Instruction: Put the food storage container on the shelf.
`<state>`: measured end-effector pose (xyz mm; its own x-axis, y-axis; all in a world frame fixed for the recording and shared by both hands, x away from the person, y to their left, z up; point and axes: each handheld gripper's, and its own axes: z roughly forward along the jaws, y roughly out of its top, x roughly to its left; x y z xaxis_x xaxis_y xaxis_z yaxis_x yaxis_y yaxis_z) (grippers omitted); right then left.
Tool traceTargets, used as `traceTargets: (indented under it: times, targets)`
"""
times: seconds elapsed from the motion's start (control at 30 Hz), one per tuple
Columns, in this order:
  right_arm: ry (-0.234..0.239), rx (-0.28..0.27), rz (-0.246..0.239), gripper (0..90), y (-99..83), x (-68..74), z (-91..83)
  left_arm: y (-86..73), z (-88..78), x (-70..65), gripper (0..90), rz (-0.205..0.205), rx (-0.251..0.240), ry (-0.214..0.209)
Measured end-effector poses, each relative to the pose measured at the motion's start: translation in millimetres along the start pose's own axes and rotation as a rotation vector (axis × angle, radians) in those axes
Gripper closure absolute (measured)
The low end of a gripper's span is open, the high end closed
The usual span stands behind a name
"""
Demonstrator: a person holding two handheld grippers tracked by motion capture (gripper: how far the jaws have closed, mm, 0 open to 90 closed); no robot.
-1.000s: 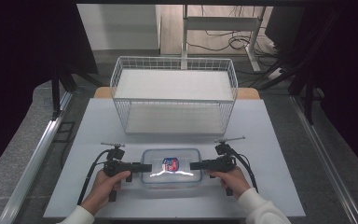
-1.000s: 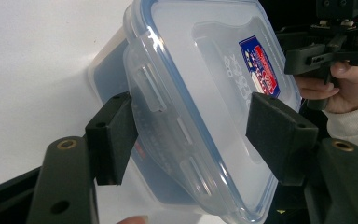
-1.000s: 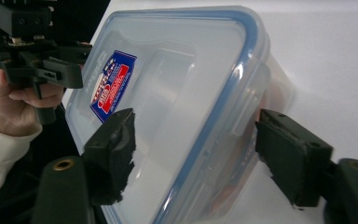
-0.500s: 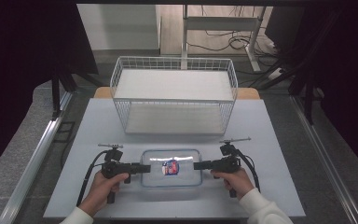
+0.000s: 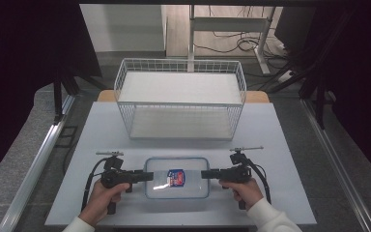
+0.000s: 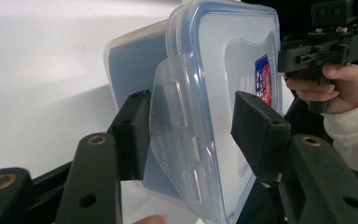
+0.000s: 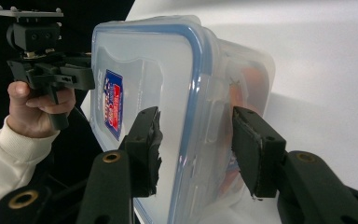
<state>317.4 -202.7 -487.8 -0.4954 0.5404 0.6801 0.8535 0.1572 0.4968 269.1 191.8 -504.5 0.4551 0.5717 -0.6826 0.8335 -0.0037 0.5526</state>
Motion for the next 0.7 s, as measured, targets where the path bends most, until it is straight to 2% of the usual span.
traceTargets:
  times: [0.17, 0.7]
  targets:
    - [-0.001, -0.007, 0.008, 53.0, 0.4, 0.9, -0.4, 1.4, -1.3, -2.3, 48.5, 0.007, -0.005, 0.008]
    - [-0.011, -0.035, -0.023, 53.1, 8.8, 1.6, -5.6, 14.3, 0.8, -4.7, 49.0, 0.017, -0.016, 0.011]
